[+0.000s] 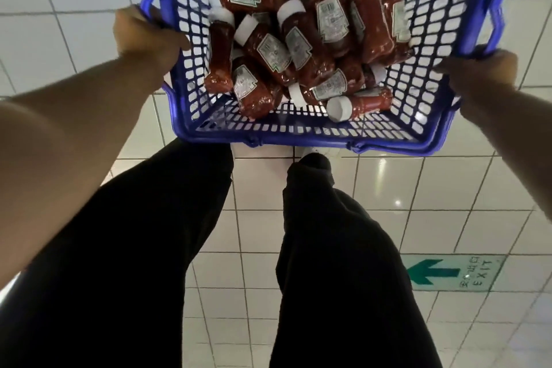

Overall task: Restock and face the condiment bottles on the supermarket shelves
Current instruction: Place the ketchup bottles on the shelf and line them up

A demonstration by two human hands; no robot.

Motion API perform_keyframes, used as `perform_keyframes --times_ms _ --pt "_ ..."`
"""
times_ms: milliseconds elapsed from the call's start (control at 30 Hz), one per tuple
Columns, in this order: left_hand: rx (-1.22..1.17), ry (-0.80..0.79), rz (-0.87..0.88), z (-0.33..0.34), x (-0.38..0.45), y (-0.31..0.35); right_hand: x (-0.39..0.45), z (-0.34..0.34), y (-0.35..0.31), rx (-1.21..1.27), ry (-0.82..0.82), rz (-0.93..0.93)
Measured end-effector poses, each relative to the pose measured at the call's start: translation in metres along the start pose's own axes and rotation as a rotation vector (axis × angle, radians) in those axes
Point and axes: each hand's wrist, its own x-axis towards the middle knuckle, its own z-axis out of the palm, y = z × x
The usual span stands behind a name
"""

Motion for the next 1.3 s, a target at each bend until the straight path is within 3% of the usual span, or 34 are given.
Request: perform_keyframes --times_ms 133,433,733,1000,1300 --pt "-0.072 -0.006 0.032 -0.044 -0.049 0.009 -0.040 -0.031 0.014 0.079 0.046 -0.067" --pt "-0.138 0.113 -0.085 -0.224 -0.235 0.040 -0.211 -0.165 -0.050 -0.078 0.054 -0.130" --pt "-0.278 0.195 -0.150 -0.386 -0.376 0.045 -0.360 -0.272 -0.115 -0.051 -0.024 -0.273" --pt "-0.448 0.222 -0.252 -0.459 -0.416 0.003 -0.436 -0.269 -0.188 -0.221 -0.033 -0.406" --pt "-0.524 0.258 -0.302 -0.562 -0.366 -0.093 -0.564 -0.179 -0.254 -0.255 0.026 -0.536"
